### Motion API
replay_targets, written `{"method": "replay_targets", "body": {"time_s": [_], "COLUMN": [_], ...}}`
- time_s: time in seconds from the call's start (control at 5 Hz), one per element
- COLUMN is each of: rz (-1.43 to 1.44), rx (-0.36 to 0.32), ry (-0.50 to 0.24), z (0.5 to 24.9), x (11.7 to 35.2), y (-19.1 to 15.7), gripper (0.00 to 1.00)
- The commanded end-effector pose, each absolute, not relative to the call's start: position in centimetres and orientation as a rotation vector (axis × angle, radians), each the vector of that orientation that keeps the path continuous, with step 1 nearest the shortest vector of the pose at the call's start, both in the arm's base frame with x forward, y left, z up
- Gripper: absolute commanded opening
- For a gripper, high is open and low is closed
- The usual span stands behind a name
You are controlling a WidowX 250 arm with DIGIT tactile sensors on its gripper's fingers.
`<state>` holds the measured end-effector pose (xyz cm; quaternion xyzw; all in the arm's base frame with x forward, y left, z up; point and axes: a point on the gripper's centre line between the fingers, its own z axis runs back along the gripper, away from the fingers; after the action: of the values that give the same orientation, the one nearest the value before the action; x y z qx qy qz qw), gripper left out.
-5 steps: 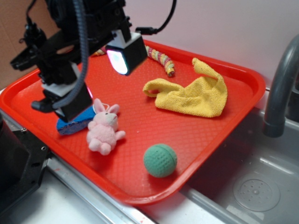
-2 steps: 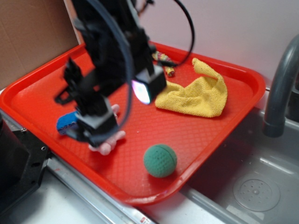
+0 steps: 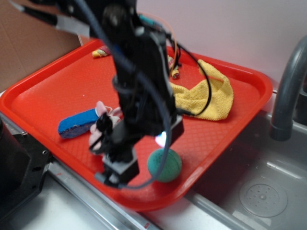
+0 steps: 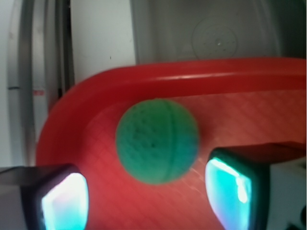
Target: Grab the green ball.
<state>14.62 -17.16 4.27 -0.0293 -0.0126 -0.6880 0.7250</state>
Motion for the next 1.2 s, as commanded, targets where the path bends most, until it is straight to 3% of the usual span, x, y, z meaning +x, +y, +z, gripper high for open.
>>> {"method": "replay_targets", "body": {"time_s": [0.0,0.4,0.6,0.8,1.0], "rz": [-1.543,-1.453,-1.259,-1.01,-0.763], "rx": [-0.061,-0.098,-0.082,-0.037,-0.028], "ry": [-0.036,-0.06,-0.067,-0.086,0.053], "z": [2.2,3.2,7.8,12.6,16.1], "x": [12.2,9.9,6.4,9.6,8.6], "y": [-18.0,-17.2,-15.5,-12.2,-10.0], "gripper": [0.0,0.0,0.0,0.0,0.0]}}
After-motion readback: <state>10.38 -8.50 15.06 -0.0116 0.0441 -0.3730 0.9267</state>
